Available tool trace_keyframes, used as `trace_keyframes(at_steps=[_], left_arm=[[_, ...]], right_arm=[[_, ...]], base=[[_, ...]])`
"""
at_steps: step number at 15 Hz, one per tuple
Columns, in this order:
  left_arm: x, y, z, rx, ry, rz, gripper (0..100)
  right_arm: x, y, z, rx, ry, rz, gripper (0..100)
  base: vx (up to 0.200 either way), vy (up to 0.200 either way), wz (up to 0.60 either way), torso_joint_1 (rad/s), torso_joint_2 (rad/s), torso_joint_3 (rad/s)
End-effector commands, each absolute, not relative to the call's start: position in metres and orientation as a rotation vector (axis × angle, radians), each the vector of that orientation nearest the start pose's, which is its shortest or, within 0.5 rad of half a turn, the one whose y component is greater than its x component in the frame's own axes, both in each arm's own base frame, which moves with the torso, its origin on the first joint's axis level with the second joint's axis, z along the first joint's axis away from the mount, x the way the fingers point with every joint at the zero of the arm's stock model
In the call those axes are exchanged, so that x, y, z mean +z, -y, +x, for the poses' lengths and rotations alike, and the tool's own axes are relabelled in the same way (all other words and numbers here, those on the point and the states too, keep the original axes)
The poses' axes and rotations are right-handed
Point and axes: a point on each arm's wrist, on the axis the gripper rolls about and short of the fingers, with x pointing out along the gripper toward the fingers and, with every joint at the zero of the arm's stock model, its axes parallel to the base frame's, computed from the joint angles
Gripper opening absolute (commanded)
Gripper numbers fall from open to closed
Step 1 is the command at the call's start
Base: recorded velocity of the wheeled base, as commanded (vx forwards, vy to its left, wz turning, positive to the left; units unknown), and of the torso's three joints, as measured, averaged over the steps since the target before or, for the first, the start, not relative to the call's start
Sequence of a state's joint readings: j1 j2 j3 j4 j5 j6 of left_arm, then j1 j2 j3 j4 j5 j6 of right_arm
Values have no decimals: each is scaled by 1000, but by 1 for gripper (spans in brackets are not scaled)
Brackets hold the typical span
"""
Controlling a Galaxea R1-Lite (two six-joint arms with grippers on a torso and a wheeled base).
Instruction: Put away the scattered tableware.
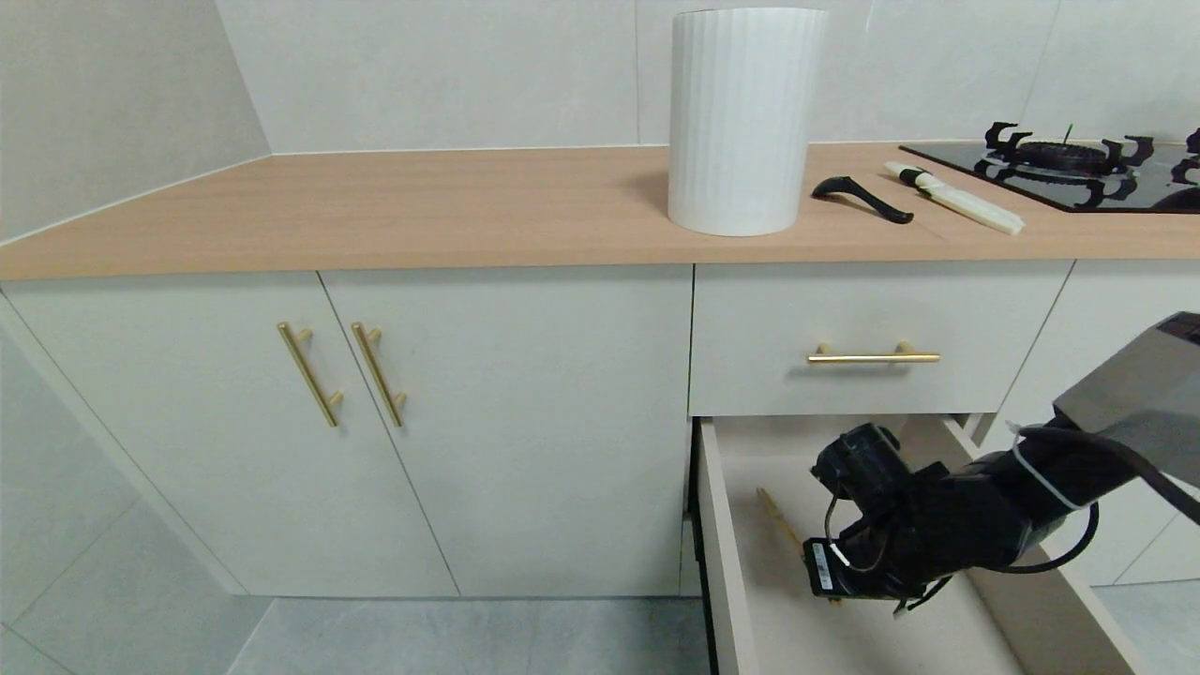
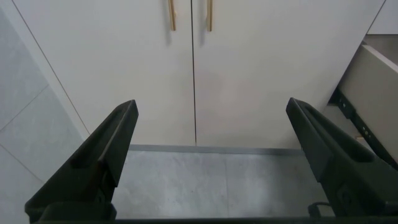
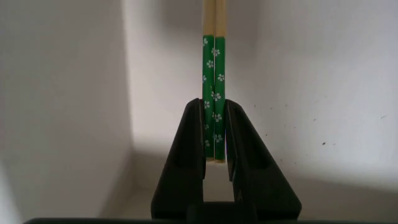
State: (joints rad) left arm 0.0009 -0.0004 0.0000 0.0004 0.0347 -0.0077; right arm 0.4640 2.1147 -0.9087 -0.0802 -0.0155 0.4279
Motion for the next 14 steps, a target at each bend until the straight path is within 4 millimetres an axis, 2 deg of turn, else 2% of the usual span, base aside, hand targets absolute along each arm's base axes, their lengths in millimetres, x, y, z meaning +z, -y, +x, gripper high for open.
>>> trace_keyframes(at_steps=[1,4,8,14], left_arm=[[75,-1,-23,37,0,-8,100],[75,-1,-23,37,0,-8,100],[75,-1,-23,37,0,-8,100],[75,-1,-23,37,0,-9,100]], right_arm=[[5,-154,298,149,-1202,81,0],[-21,-161,299,97,-1206,31,0],[-31,-164,302,78,-1202,38,0],[-34,-164,302,73,-1207,37,0]], base=[[0,0,0,0,0,0],[0,0,0,0,0,0],[0,0,0,0,0,0],[0,0,0,0,0,0]])
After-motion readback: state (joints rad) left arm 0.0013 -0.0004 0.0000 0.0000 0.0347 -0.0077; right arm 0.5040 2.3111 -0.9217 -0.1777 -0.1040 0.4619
